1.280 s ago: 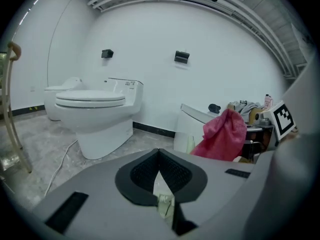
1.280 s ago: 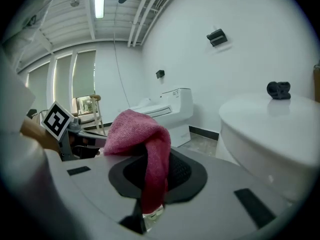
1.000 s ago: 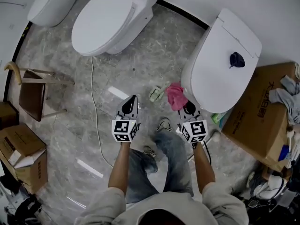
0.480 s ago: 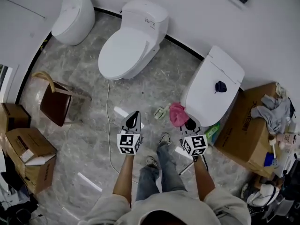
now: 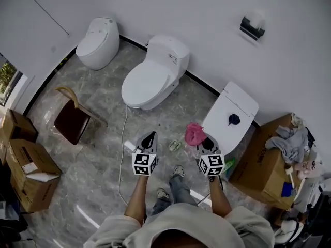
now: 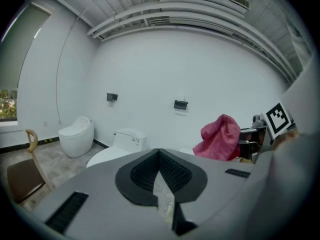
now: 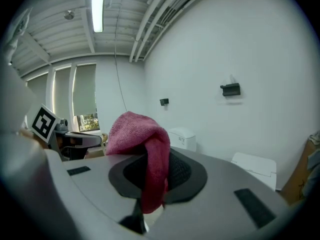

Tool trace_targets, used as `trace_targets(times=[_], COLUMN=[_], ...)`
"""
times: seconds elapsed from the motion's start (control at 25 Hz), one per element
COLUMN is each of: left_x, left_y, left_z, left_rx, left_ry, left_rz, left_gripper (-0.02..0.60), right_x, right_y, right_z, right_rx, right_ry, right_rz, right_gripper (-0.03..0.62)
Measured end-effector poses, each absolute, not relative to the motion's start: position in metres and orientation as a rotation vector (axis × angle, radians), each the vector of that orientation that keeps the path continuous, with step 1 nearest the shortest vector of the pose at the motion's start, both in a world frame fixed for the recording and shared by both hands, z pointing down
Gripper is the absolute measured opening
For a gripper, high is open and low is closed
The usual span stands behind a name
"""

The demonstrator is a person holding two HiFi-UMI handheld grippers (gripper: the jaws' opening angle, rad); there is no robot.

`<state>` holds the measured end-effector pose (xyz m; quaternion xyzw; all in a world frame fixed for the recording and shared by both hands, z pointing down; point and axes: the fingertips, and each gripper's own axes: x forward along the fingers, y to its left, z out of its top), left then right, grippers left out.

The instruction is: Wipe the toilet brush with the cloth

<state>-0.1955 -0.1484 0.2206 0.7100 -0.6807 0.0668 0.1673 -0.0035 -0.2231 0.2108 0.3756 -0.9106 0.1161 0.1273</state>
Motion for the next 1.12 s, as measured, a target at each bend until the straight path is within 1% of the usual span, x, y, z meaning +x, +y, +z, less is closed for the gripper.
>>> trace_targets(times=[0.32, 0.6, 0.84, 1.12], left_x=[-0.188, -0.171, -0.161, -0.151], left_y=[-0.118, -0.086, -0.055, -0.036], left_z=[0.149, 0.099, 0.088, 0.090], left_rx=[2.135, 2.212, 2.232, 2.259], left_ry=[-1.990, -2.037, -2.050, -2.039], left_rz=[0.200, 0.163, 0.184, 0.230], left_gripper=[0.018, 0.018, 0.018, 0.018], right_x=[0.023, 0.071, 0.097, 0.108], right_y=[-0.194, -0.155, -0.126, -0.106], right_z=[0.147, 0.119, 0.108, 0.104], right_rx=[1.202, 1.293, 1.325, 1.352], right_ry=[-2.705, -2.694, -2.681, -2.661], right_rz=[0.268, 0.225, 0.201, 0.182], right_gripper=[0.064, 0.064, 0.064, 0.063])
